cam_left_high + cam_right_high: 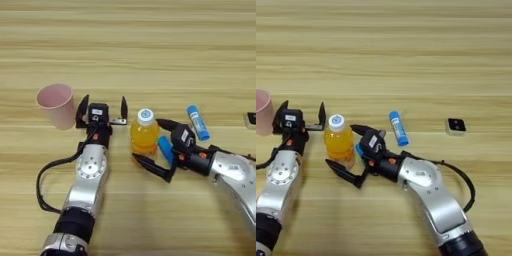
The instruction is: Move the objects on the table
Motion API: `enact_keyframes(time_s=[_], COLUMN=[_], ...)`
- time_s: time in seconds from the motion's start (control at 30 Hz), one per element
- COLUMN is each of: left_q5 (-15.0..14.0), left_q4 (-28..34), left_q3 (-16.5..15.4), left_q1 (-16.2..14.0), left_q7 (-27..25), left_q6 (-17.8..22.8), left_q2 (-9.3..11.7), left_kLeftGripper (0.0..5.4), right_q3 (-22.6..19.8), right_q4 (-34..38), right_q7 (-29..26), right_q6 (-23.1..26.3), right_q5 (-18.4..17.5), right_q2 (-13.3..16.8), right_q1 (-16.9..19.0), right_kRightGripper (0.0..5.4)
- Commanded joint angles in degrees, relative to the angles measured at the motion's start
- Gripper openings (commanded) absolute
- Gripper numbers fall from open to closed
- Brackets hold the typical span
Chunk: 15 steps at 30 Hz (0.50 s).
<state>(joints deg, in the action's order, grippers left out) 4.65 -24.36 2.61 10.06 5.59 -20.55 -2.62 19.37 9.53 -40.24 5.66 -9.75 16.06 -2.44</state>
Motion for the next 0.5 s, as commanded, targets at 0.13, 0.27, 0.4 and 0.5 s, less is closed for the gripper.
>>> enact_keyframes(time_s=[0.13,0.27,0.4,0.5], left_q5=[0.61,0.56,0.54,0.53], left_q4=[-0.06,0.00,0.05,-0.02], left_q3=[0.00,-0.06,-0.10,-0.11], left_q1=[0.81,0.80,0.80,0.77], left_q7=[0.49,0.41,0.37,0.38], left_q6=[0.17,0.17,0.17,0.08], left_q2=[-0.15,-0.07,-0.04,-0.05], left_kLeftGripper=[5.38,5.38,5.40,5.40], right_q3=[2.15,2.00,1.85,1.89], right_q4=[-2.45,-3.32,-4.28,-4.62], right_q7=[0.28,0.71,1.03,1.12], right_q6=[-0.55,-0.74,-1.15,-1.57], right_q5=[1.90,2.07,2.05,1.84], right_q2=[-1.61,-2.41,-3.07,-3.32], right_q1=[-1.54,-1.77,-1.90,-1.78], right_kRightGripper=[5.40,5.40,5.07,4.70])
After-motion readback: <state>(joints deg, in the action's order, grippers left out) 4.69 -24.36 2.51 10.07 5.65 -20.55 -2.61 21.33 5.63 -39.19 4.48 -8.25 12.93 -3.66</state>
